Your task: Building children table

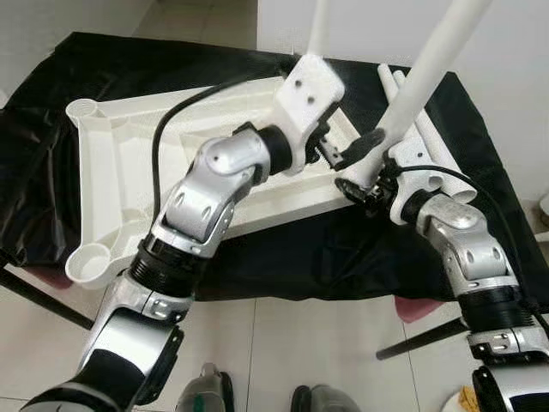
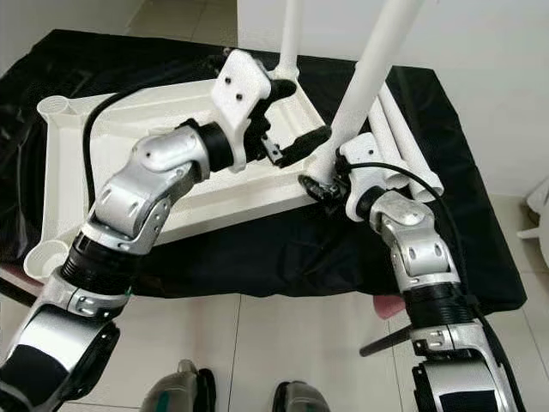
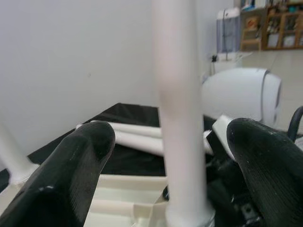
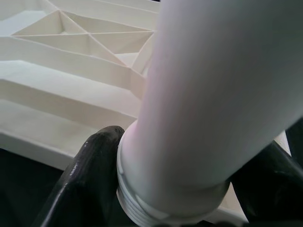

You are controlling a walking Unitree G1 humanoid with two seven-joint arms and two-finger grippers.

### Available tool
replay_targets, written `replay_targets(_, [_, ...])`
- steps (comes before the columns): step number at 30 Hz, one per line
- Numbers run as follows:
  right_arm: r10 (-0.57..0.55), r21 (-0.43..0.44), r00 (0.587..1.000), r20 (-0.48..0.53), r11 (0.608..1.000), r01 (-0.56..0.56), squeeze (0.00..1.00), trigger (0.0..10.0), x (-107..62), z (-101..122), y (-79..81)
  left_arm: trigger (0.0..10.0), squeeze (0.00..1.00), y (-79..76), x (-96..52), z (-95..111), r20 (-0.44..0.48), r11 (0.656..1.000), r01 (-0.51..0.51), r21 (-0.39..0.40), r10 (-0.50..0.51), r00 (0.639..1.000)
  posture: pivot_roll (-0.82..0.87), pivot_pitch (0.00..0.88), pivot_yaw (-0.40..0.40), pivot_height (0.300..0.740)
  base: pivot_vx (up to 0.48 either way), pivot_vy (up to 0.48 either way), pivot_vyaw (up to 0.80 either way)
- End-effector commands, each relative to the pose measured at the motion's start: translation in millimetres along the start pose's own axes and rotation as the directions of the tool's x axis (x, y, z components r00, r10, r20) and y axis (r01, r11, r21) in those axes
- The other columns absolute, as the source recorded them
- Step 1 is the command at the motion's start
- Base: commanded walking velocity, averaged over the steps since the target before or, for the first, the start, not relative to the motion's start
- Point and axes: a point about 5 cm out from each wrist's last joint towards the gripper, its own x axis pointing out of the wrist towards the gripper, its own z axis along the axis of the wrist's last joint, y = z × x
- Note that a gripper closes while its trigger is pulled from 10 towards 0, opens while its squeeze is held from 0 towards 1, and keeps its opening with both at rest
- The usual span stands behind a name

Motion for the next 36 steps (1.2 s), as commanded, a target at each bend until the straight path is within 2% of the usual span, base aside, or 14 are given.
replay_targets(1, [0.053,-0.032,0.998,0.015,0.998,-0.052,0.0,10.0,-2.2,5,1.0,10.0,0.0,-7.1,6.2,8,0.026,0.995,0.087,-0.054,-0.086,0.996,0.02,0.072,-0.013,0.74,0.0,0.0,0.0])
replay_targets(6, [0.126,-0.063,0.992,0.002,0.99,-0.126,0.0,10.0,-4.9,6,1.7,10.0,0.0,-15.3,12.5,20,0.072,0.978,0.181,-0.108,-0.174,0.982,0.02,0.071,-0.008,0.74,0.0,0.0,0.0])
replay_targets(12, [0.167,-0.096,0.986,-0.014,0.981,-0.168,0.0,10.0,-6.8,5,1.1,10.0,0.0,-20.6,19.2,24,0.07,0.959,0.24,-0.149,-0.232,0.97,0.02,0.069,-0.003,0.74,0.0,0.0,0.0])
replay_targets(14, [0.213,-0.1,0.977,-0.019,0.972,-0.214,0.0,10.0,-9.6,6,3.9,10.0,0.0,-21.4,23.2,22,0.029,0.953,0.248,-0.174,-0.247,0.969,0.02,0.069,0.004,0.74,0.0,0.0,0.0])
replay_targets(20, [0.234,-0.103,0.972,-0.021,0.967,-0.235,0.0,10.0,-11.3,6,4.5,10.0,0.0,-20.7,28.5,17,-0.038,0.952,0.229,-0.203,-0.242,0.97,0.02,0.069,0.005,0.74,0.0,0.0,0.0])
replay_targets(26, [0.259,-0.108,0.965,-0.036,0.959,-0.262,0.0,10.0,-13.6,4,8.0,10.0,0.0,-12.7,38.1,4,-0.142,0.963,0.115,-0.245,-0.153,0.978,0.01,0.076,0.012,0.74,0.0,0.0,0.0])
replay_targets(31, [0.272,-0.107,0.961,-0.048,0.955,-0.276,0.0,10.0,-15.0,1,9.6,10.0,0.0,-10.1,41.3,7,-0.143,0.955,0.094,-0.281,-0.139,0.98,0.01,0.078,0.013,0.74,0.0,0.0,0.0])
replay_targets(34, [0.281,-0.101,0.958,-0.047,0.953,-0.285,0.0,10.0,-15.0,1,11.5,10.0,0.0,-4.2,47.7,15,-0.131,0.937,0.062,-0.344,-0.113,0.985,0.01,0.078,0.013,0.74,0.0,0.0,0.0])
replay_targets(36, [0.279,-0.101,0.959,-0.047,0.954,-0.283,0.0,10.0,-14.7,1,11.3,10.0,0.0,-3.2,48.7,16,-0.128,0.934,0.057,-0.353,-0.108,0.986,0.0,0.074,0.011,0.74,0.0,0.0,0.0])
